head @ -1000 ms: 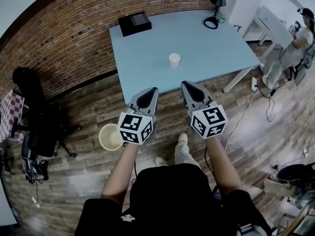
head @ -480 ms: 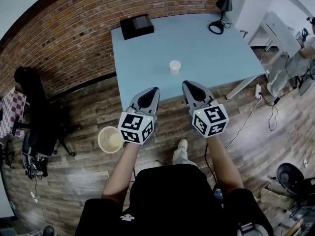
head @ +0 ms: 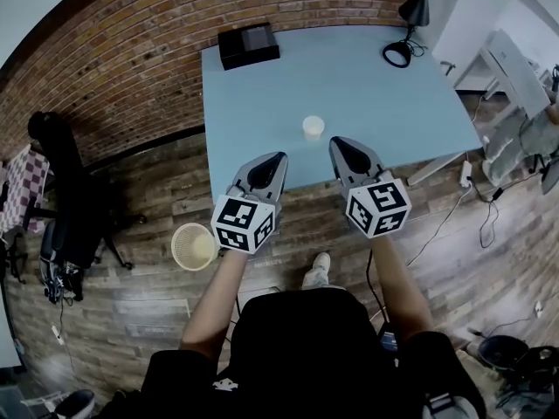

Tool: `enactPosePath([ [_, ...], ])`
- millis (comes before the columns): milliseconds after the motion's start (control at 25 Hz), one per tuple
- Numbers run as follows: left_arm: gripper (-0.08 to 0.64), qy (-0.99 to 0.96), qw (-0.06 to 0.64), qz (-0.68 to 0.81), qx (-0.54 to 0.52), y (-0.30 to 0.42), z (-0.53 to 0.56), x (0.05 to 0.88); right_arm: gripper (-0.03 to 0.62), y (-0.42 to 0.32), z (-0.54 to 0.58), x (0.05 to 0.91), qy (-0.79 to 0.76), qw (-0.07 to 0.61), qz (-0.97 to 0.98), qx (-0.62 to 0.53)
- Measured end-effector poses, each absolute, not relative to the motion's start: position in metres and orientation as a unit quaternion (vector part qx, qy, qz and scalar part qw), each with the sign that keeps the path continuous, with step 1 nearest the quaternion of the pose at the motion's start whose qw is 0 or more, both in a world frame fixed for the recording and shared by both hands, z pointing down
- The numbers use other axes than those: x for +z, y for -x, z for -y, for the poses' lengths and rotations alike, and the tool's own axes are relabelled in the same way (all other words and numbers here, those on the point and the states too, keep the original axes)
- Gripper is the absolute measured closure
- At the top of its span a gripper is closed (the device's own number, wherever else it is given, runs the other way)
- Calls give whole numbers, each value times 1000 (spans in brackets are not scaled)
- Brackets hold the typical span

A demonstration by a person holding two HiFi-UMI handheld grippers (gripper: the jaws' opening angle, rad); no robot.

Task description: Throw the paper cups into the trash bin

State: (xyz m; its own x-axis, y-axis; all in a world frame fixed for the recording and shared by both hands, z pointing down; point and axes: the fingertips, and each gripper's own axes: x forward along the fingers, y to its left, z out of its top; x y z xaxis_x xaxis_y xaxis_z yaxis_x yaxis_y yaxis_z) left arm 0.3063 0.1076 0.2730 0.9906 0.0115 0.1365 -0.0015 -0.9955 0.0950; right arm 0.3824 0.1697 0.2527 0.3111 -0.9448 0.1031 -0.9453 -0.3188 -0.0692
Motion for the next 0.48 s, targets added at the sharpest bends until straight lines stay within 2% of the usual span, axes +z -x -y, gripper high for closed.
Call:
enactPosePath([
  [480, 552, -998, 36, 20, 54, -360, -107, 268, 589, -440, -166, 259, -795, -2, 602, 68],
])
